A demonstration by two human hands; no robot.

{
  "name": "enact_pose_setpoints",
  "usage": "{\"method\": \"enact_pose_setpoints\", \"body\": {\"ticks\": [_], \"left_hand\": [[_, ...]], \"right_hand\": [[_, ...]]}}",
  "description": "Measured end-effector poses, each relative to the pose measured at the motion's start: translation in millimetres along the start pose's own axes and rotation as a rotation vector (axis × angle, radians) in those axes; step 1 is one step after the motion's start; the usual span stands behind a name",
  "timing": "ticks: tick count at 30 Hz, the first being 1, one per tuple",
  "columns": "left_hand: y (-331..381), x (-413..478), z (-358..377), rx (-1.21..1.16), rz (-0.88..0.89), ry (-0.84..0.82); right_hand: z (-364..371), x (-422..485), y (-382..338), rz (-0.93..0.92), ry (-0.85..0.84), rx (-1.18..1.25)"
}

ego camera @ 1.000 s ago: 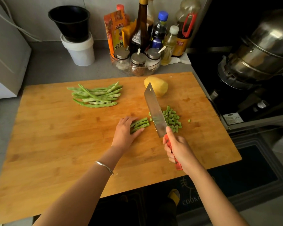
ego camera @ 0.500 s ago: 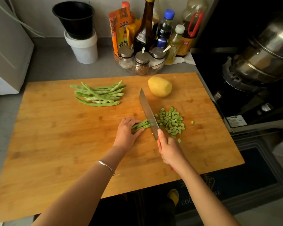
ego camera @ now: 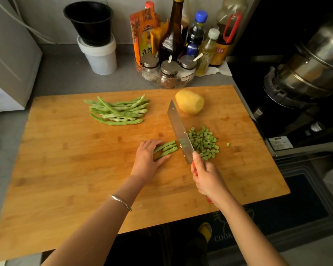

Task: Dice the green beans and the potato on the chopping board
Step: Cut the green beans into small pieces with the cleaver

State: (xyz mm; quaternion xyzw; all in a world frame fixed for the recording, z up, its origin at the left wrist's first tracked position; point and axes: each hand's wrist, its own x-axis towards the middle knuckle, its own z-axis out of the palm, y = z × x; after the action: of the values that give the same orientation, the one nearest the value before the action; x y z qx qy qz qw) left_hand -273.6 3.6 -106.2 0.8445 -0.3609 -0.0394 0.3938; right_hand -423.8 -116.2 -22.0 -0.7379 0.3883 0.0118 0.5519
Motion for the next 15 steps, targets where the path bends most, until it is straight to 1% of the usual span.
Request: {"method": "enact_pose_setpoints", "body": {"ticks": [4, 7, 15], "left_hand": [[0, -1, -1, -0.024, -0.003, 0.025], [0, 0, -1, -0.043, -0.016, 0.01], [1, 2, -2, -0.052, -0.013, 0.002]], "right_hand": [[5, 1, 0, 0.01, -0.031, -0.025], [10, 2, 3, 0.043, -0.044, -0.053], [24, 26, -9, 0.044, 0.0, -0.123]]}}
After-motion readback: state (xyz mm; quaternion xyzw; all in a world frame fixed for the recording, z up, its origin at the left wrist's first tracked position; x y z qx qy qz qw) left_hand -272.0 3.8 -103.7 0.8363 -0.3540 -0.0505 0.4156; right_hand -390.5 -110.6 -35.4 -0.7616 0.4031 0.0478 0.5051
